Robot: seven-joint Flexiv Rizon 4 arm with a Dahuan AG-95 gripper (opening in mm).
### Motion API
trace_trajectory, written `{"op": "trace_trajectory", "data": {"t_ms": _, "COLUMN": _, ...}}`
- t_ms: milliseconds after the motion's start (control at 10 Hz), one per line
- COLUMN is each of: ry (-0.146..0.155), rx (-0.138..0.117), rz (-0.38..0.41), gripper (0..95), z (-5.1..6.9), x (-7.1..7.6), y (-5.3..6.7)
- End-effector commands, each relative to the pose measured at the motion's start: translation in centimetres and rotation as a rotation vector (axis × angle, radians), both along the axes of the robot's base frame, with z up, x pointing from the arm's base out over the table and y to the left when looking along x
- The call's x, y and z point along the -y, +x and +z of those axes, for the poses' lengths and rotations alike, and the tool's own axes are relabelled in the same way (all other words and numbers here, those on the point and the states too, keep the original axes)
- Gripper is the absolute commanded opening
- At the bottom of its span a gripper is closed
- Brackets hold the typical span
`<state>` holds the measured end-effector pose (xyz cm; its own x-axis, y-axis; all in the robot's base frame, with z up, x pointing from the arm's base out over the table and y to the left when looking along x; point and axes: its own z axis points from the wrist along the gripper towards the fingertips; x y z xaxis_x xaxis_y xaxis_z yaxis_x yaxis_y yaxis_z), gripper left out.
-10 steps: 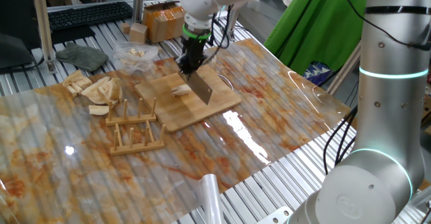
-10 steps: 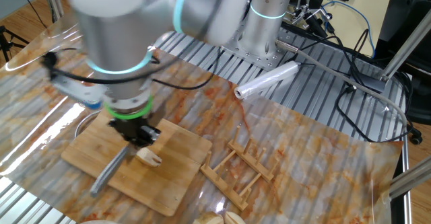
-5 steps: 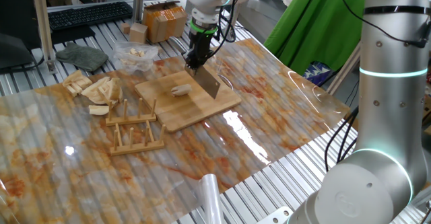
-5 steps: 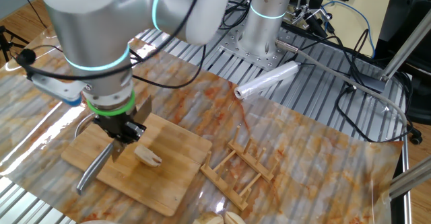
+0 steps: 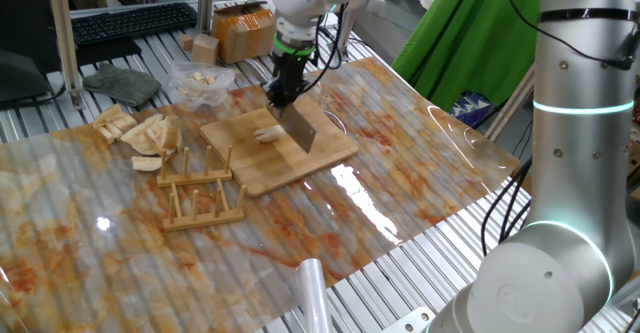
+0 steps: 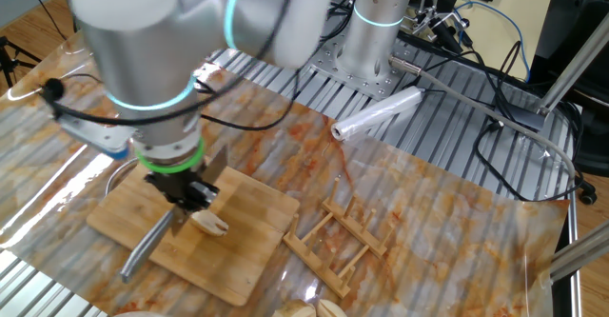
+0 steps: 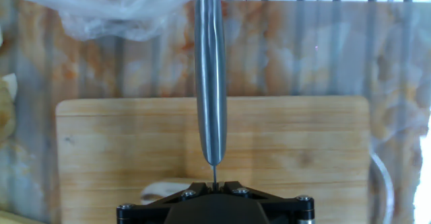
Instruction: Slice the lotus root
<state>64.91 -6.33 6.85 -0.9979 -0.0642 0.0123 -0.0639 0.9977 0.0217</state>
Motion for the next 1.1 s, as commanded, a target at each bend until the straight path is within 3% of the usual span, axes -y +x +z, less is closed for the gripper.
{"op": "trace_trajectory", "data": {"t_ms": 100, "ry": 0.008, "rx": 0.003, "rz": -0.029, "gripper": 0.0, "z": -0.1, "x": -1.3, "y": -0.6}}
{"op": "trace_trajectory", "data": {"t_ms": 700, "ry": 0.034, "rx": 0.003, "rz": -0.038, "gripper": 0.0, "z": -0.3, "x": -3.8, "y": -1.7}}
{"op": "trace_trajectory", "data": {"t_ms": 1100, "ry": 0.023, "rx": 0.01, "rz": -0.032, "gripper": 0.0, "z": -0.8, "x": -4.7, "y": -1.9}}
